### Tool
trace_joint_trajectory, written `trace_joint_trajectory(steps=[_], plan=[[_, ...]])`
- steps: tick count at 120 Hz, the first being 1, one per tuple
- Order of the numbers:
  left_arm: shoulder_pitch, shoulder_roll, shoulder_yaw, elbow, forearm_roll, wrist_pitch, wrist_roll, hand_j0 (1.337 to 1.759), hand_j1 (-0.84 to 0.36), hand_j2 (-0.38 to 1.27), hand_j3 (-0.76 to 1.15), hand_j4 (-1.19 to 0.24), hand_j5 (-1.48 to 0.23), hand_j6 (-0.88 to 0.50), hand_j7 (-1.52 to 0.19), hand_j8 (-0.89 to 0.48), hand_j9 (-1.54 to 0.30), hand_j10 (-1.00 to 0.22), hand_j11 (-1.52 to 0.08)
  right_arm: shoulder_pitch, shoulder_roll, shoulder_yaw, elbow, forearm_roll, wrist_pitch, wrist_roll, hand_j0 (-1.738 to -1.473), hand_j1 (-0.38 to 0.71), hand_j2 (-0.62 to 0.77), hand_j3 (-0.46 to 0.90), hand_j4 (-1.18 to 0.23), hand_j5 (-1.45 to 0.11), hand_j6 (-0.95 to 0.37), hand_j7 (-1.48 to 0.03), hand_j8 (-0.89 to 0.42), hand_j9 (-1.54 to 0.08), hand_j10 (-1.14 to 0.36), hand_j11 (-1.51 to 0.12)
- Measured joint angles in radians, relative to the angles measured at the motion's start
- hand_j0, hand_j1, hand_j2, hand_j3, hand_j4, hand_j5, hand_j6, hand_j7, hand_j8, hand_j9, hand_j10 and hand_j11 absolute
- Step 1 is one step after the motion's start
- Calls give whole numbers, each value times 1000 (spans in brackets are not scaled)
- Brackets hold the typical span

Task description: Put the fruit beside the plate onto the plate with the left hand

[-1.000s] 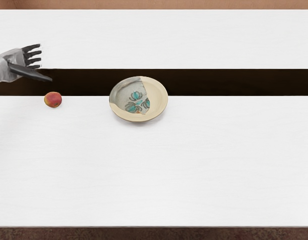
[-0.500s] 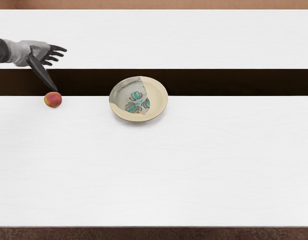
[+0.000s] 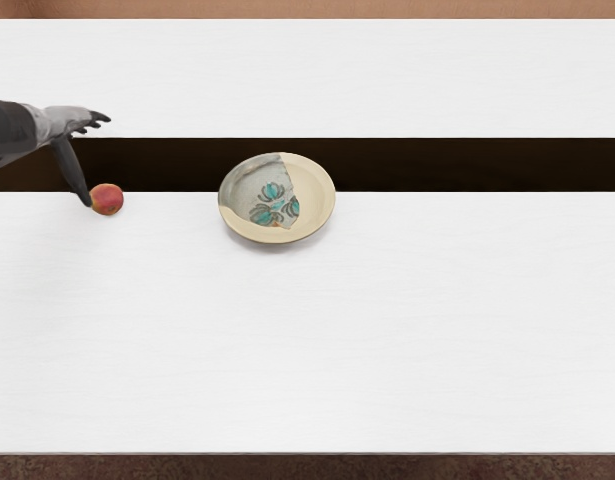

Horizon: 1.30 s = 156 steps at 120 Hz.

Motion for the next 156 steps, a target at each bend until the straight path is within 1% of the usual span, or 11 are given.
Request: trace_joint_trajectory(steps=[13,32,44,50,59,71,102,129,132,144,156], plan=[[1,-26,9,0,10,22,8,1658,306,8,0,-39,-48,-39,-47,-39,-47,-38,-47,0,0,0,0,0,0,0,-1658,-349,0,0,0,0,-1,0,0,0,0,0],[17,-33,15,0,11,24,12,1658,308,8,0,-37,-46,-38,-46,-37,-45,-37,-45,0,0,0,0,0,0,0,-1658,-349,0,0,0,0,-1,0,0,0,0,0],[12,-35,15,2,-41,-33,12,1658,315,7,0,-31,-38,-32,-38,-32,-38,-31,-38,0,0,0,0,0,0,0,-1658,-349,0,0,0,0,-1,0,0,0,0,0],[13,-60,15,7,-65,-52,13,1658,317,6,0,-29,-35,-30,-35,-29,-35,-28,-35,0,0,0,0,0,0,0,-1658,-349,0,0,0,0,0,0,0,0,0,0],[20,-121,27,36,-66,-53,40,1658,318,6,0,-28,-34,-29,-34,-29,-34,-28,-34,0,0,0,0,0,0,0,-1658,-349,0,0,0,0,0,0,0,0,0,0],[26,-125,47,66,-36,-29,75,1658,314,6,0,-32,-39,-33,-39,-32,-39,-31,-39,0,0,0,0,0,0,0,-1658,-349,0,0,0,0,-1,0,0,0,0,0],[41,-138,104,133,39,-12,111,1658,286,11,0,-55,-69,-56,-69,-56,-69,-55,-69,0,0,0,0,0,0,0,-1658,-349,0,0,0,0,0,0,0,0,0,0],[43,-190,117,151,45,-10,119,1658,278,13,0,-63,-78,-63,-78,-63,-78,-62,-78,0,0,0,0,0,0,0,-1658,-349,0,0,0,0,-1,0,0,0,0,0],[57,-192,117,155,45,-10,119,1658,277,13,0,-63,-79,-63,-79,-63,-79,-62,-79,0,0,0,0,0,0,0,-1658,-349,0,0,0,0,-1,0,0,0,0,0],[84,-201,118,185,45,-10,120,1658,276,13,0,-64,-81,-65,-80,-65,-80,-64,-80,0,0,0,0,0,0,0,-1658,-349,0,0,0,0,0,0,0,0,0,0],[87,-208,114,219,39,-9,119,1658,275,13,0,-65,-82,-66,-82,-66,-82,-65,-82,0,0,0,0,0,0,0,-1658,-349,0,0,0,0,0,0,0,0,0,0]])
